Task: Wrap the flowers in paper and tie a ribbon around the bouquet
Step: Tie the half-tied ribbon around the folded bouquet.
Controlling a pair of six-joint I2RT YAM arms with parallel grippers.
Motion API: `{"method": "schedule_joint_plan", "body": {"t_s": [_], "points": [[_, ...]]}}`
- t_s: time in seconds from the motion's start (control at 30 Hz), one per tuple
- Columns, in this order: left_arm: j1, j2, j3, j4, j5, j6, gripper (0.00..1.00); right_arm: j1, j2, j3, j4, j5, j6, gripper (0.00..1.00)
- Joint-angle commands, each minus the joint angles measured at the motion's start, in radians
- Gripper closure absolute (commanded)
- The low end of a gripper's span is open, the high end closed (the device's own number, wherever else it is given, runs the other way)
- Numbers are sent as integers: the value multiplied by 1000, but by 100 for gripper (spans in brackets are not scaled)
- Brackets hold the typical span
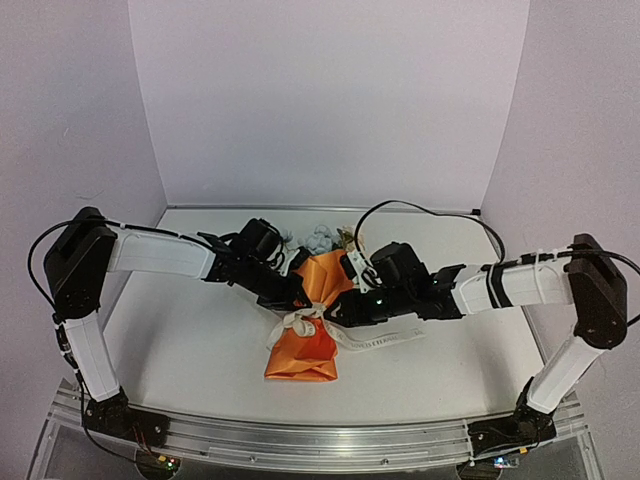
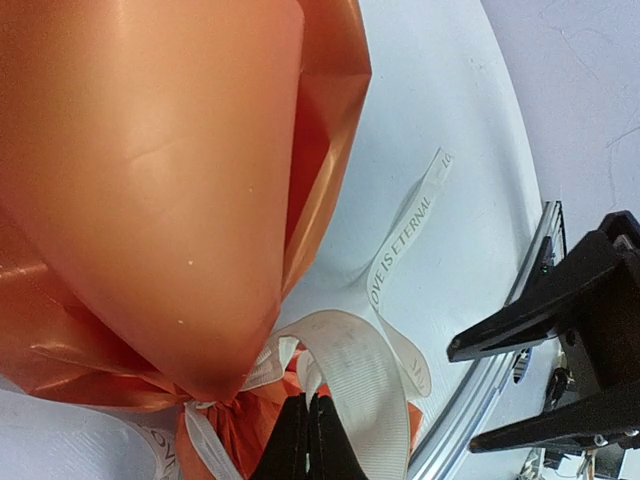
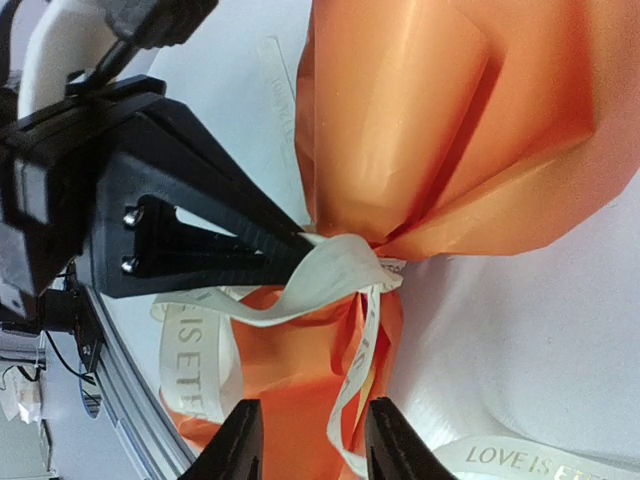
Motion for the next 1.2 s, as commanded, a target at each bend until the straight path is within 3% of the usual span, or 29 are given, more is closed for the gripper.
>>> {"method": "schedule_joint_plan", "body": {"t_s": [0.0,0.23,0.7,1.17], "points": [[-1,1,53,0,30,-59,100,12,-91,-3,-97,-45,-120,61],[-1,16,57,10,35,-87,100,63,-80,82,-260,-105,-281,53],[-1,34,52,22,58,-72,100,69,75,212,-220,-29,-337,43],[1,23,16,34,65,-58,100,69,136,265,-230,-83,-317,40]]}}
